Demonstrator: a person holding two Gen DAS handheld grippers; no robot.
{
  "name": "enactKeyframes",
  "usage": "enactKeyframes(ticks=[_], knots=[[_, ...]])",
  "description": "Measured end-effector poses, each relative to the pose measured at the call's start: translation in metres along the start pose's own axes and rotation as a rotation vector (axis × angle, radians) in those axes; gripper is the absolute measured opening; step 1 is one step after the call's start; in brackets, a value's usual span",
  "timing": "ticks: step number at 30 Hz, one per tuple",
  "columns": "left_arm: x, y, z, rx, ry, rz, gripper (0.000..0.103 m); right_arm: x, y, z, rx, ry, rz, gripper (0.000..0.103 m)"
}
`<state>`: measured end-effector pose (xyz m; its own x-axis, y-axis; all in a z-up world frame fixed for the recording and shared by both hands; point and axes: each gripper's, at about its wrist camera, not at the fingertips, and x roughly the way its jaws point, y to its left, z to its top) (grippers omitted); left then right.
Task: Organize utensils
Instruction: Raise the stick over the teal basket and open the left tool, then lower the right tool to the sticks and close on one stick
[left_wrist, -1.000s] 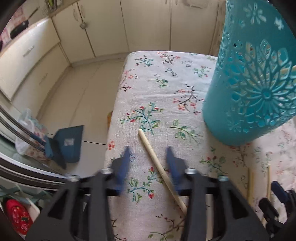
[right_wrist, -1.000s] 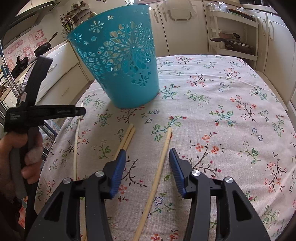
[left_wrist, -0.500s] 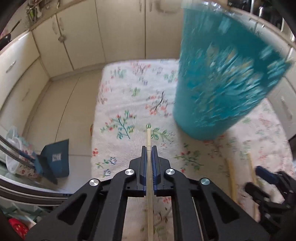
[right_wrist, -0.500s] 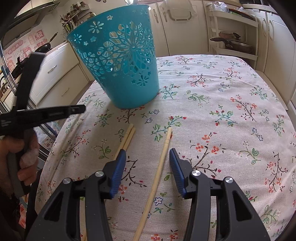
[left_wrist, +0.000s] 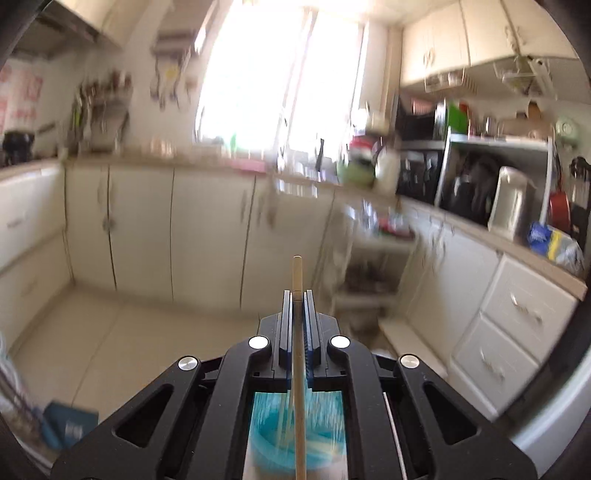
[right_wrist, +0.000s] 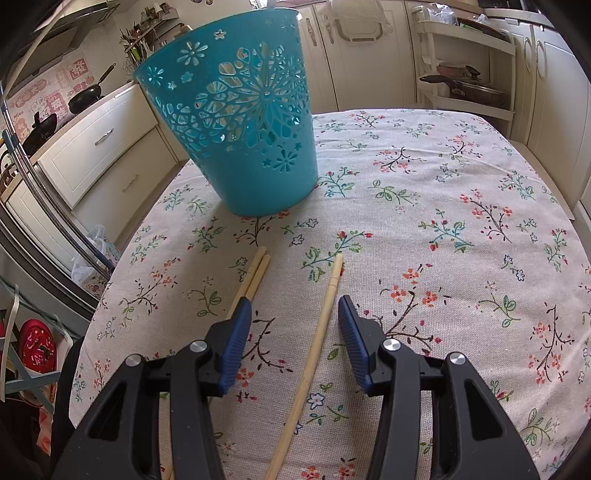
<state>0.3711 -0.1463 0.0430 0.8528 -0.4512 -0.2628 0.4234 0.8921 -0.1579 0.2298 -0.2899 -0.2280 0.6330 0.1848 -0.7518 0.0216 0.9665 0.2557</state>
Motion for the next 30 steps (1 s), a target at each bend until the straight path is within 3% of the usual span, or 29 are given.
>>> enactKeyframes(ticks=[5, 11, 20, 21, 23, 25, 30], knots=[[0.039, -0.023, -0.008, 0.05, -0.089, 0.096, 0.005, 0.0, 0.0, 0.0, 0.003, -0.001, 0.003, 0.048], [0.078, -0.023, -0.051, 0.062, -0.011, 0.152, 0.005, 0.0, -0.001, 0.0, 0.006, -0.001, 0.006, 0.048], [0.069, -0.005, -0.096, 0.099, 0.097, 0.161, 0.007, 0.0, -0.001, 0.0, 0.005, -0.002, 0.006, 0.048], [0.062, -0.001, -0.1, 0.095, 0.104, 0.166, 0.014, 0.0, -0.001, 0.0, 0.005, -0.002, 0.006, 0.048], [0.044, 0.007, -0.106, 0.084, 0.106, 0.183, 0.042, 0.0, -0.001, 0.0, 0.005, -0.002, 0.006, 0.048], [0.024, 0.017, -0.115, 0.069, 0.096, 0.214, 0.058, 0.0, -0.001, 0.0, 0.004, -0.002, 0.005, 0.048], [-0.012, 0.051, -0.162, 0.009, 0.162, 0.288, 0.076, 0.0, 0.001, 0.0, -0.005, -0.001, -0.006, 0.048]])
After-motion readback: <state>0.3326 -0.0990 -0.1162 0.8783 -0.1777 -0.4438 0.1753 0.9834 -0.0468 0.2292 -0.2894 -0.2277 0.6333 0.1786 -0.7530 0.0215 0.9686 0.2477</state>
